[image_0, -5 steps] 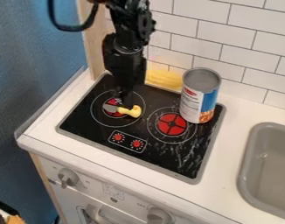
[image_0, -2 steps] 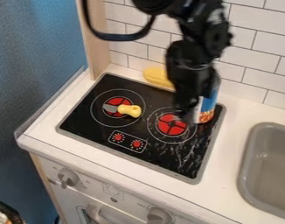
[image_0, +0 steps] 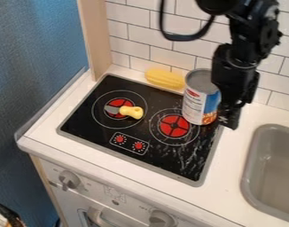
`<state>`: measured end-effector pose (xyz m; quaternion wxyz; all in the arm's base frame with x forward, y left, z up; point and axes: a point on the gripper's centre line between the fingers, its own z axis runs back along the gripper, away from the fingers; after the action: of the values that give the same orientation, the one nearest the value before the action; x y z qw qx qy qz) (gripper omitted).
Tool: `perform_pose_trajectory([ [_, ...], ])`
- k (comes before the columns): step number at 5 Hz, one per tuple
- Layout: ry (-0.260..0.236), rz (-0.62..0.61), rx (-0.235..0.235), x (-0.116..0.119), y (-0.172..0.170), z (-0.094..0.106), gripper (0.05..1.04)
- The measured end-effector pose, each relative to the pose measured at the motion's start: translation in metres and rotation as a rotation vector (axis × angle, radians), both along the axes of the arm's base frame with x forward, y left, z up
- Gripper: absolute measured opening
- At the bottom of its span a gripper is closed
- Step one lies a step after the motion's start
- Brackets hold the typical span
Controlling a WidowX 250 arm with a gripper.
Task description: Take the can and put it in between the burners.
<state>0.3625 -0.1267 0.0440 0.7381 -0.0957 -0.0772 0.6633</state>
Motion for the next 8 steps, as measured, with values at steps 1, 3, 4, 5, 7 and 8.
perform_pose_trajectory([
  [1, -0.02, 0.079, -0.013, 0.02, -0.005, -0.007, 0.999],
  [3, -0.058, 0.293, -0.057, 0.043, -0.002, -0.015, 0.999],
  [4, -0.055, 0.456, -0.077, 0.052, 0.013, -0.023, 0.999],
  [5, -0.053, 0.517, -0.066, 0.063, 0.025, -0.025, 0.999],
  [7, -0.031, 0.652, -0.054, 0.07, 0.069, -0.036, 0.999],
  [8, -0.007, 0.682, -0.04, 0.062, 0.076, -0.044, 0.999],
])
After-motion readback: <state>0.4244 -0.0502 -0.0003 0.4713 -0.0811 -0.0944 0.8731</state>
